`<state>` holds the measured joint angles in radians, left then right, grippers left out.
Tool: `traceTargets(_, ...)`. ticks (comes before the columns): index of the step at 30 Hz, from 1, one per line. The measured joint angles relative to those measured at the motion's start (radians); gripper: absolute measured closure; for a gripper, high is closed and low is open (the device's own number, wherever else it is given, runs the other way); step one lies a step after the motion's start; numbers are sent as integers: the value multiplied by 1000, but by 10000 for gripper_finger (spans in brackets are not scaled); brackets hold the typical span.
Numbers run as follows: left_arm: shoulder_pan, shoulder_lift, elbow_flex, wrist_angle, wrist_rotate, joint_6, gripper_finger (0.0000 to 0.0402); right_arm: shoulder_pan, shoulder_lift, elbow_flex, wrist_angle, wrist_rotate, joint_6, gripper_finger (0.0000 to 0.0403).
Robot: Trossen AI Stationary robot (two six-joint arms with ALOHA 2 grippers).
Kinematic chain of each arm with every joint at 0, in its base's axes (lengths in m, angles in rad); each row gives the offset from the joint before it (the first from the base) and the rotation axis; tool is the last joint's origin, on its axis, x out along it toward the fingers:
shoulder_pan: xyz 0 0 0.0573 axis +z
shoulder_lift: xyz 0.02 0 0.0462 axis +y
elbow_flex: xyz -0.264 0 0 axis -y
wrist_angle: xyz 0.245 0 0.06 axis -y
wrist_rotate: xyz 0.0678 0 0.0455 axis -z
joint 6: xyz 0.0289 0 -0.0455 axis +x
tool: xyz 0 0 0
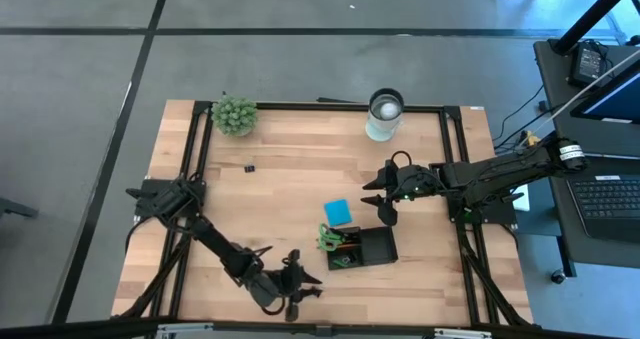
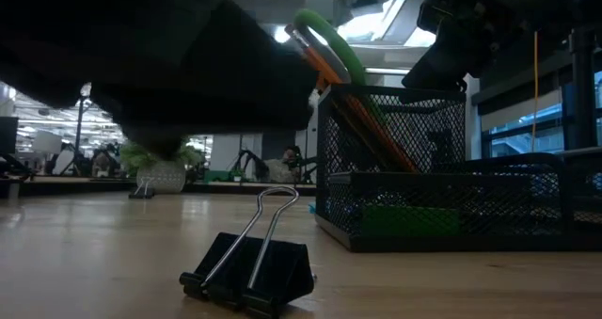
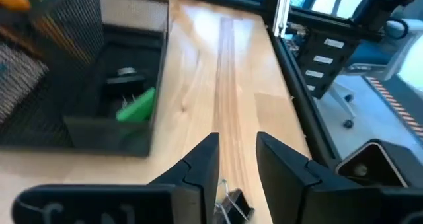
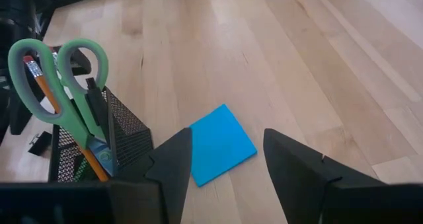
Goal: Pick and place office supplies into organizer
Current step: Put the bottom binder clip into the bottom left slot of the desk organizer
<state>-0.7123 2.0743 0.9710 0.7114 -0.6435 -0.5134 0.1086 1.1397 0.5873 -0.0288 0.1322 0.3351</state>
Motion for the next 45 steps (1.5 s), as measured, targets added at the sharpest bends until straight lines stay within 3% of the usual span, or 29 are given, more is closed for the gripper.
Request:
traceTargets(9, 44, 0, 0, -42, 43, -78, 284, 0, 0, 0, 0, 0, -2, 214)
traceTargets(16, 60, 0, 0, -47, 220, -127, 254, 0, 0, 0, 0, 0, -25, 214)
traceTargets(26, 62, 0, 0, -182, 227, -158, 235, 0, 0, 0, 0, 0, -33, 214)
traceTargets(32, 61, 0, 0, -176, 299, -158, 241, 0, 0, 0, 0, 0, -53, 214)
traceTargets(45, 85, 0, 0, -154, 271, -155, 252, 0, 0, 0, 0, 0, -53, 214)
